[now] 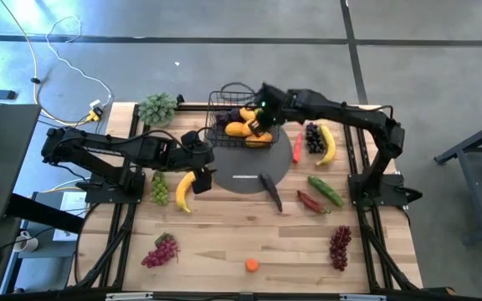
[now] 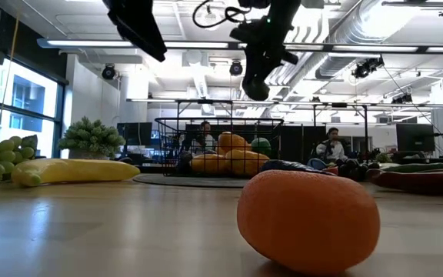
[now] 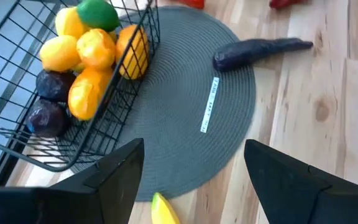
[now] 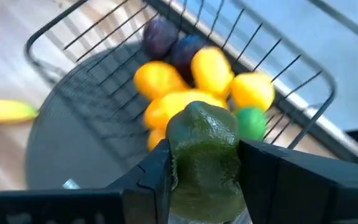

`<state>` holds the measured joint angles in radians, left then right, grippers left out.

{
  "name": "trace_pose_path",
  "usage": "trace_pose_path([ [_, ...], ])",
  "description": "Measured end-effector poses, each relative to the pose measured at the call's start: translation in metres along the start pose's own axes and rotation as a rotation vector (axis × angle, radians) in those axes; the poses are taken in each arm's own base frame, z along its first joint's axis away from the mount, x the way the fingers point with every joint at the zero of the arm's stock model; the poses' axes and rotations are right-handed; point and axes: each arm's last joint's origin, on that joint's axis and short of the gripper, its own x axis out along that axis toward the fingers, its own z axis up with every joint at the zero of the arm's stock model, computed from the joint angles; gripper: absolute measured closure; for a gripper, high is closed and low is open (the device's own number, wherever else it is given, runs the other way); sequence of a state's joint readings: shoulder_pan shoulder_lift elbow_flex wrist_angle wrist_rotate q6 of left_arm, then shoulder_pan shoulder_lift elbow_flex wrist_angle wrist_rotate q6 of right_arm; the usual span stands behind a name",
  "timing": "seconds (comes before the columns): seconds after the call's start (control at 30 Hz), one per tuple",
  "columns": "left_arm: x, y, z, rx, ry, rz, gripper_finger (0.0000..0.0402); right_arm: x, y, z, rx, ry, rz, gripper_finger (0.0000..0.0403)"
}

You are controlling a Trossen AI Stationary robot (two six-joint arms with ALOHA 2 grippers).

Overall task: Build produce basket
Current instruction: Put the lime into the black wire basket

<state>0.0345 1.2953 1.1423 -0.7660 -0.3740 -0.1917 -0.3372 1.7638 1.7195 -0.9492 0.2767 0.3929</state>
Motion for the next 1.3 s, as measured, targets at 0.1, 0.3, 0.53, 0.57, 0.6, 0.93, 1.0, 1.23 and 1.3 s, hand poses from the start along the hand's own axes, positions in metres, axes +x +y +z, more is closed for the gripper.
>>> trace_pose_path([
  [0.1, 0.001, 0.003, 0.004, -0.023, -0.026, 0.005, 0.0133, 0.005, -0.018, 0.011, -0.018, -0.031, 0.009, 0.0286],
  [0.3, 0.004, 0.012, 0.011, -0.075, -0.086, 0.019, 0.0133, 0.02, -0.043, 0.03, -0.068, -0.1, 0.038, 0.0286],
  [0.53, 0.007, 0.021, 0.019, -0.123, -0.141, 0.033, 0.0133, 0.048, -0.058, 0.043, -0.154, -0.153, 0.109, 0.0286],
  [0.57, 0.007, 0.023, 0.019, -0.127, -0.141, 0.037, 0.0133, 0.054, -0.059, 0.044, -0.175, -0.153, 0.119, 0.0287],
  [0.6, 0.008, 0.024, 0.019, -0.128, -0.14, 0.039, 0.0133, 0.059, -0.06, 0.044, -0.193, -0.15, 0.123, 0.0287],
  [0.93, 0.009, 0.028, 0.019, -0.135, -0.135, 0.037, 0.0133, 0.106, -0.069, 0.037, -0.288, -0.046, 0.158, 0.0278],
  [1.0, 0.009, 0.028, 0.019, -0.135, -0.135, 0.031, 0.0133, 0.112, -0.069, 0.034, -0.291, -0.024, 0.157, 0.0259],
  [1.23, 0.009, 0.027, 0.019, -0.13, -0.129, 0.016, 0.0133, 0.115, -0.067, 0.032, -0.297, -0.006, 0.129, 0.02],
  [1.3, 0.009, 0.027, 0.019, -0.137, -0.127, 0.016, 0.0131, 0.115, -0.067, 0.032, -0.289, -0.001, 0.122, 0.0189],
])
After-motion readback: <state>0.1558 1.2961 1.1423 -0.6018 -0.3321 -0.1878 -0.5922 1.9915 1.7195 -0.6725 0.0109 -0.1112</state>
